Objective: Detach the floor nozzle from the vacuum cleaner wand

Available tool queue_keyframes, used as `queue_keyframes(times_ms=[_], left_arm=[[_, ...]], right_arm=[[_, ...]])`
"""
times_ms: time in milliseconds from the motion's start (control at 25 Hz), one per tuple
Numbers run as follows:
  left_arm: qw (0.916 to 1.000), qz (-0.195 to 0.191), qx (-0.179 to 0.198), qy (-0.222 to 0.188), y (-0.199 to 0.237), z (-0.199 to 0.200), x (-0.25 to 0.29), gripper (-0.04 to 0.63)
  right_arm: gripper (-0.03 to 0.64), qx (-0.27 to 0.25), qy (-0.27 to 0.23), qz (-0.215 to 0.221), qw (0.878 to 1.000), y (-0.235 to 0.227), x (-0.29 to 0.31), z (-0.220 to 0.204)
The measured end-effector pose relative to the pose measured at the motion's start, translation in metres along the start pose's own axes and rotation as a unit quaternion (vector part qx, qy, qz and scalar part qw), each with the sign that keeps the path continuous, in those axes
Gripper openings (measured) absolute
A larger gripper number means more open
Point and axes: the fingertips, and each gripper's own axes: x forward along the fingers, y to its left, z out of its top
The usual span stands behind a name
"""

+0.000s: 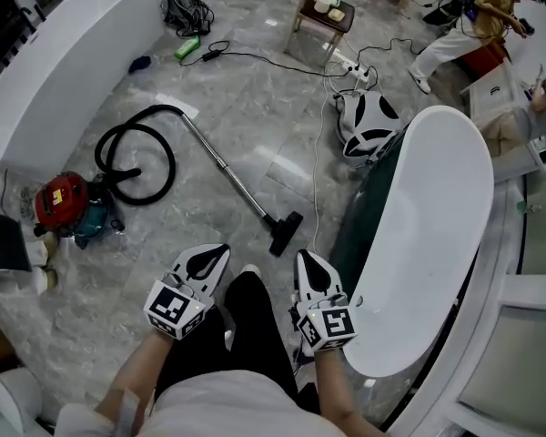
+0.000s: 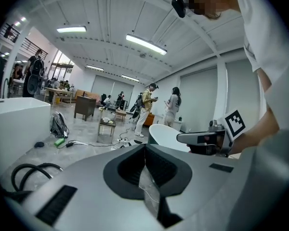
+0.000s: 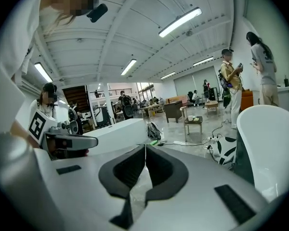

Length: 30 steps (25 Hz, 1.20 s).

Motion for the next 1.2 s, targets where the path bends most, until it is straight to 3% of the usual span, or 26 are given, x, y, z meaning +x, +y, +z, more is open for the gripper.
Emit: queue_keyframes(times_ms=[240,440,800,1040,1200], left_arm=[[0.9994,-0.012,0.029,0.015,0.037,-0.015,0.062,0.011],[0.9973,-0.043,0.054,0.028,0.081,-0.066,0.117,0.011],[0.9938,-0.050,0.093,0.035,0.170,-0.226,0.202,0.011],[0.9910,-0.076,0.106,0.029,0.206,-0.335,0.254,0.011],[0.9873,-0.096,0.124,0.027,0.223,-0.393,0.292,0.011]], right_arm=[[0.015,-0.047,0.015,0.004,0.999,-0.055,0.060,-0.014],[0.015,-0.071,0.044,0.024,0.996,-0.085,0.108,-0.079],[0.015,-0.105,0.044,0.054,0.992,-0.124,0.211,-0.241],[0.015,-0.120,0.054,0.102,0.986,-0.141,0.263,-0.340],[0.014,-0.121,0.066,0.104,0.985,-0.168,0.287,-0.399]])
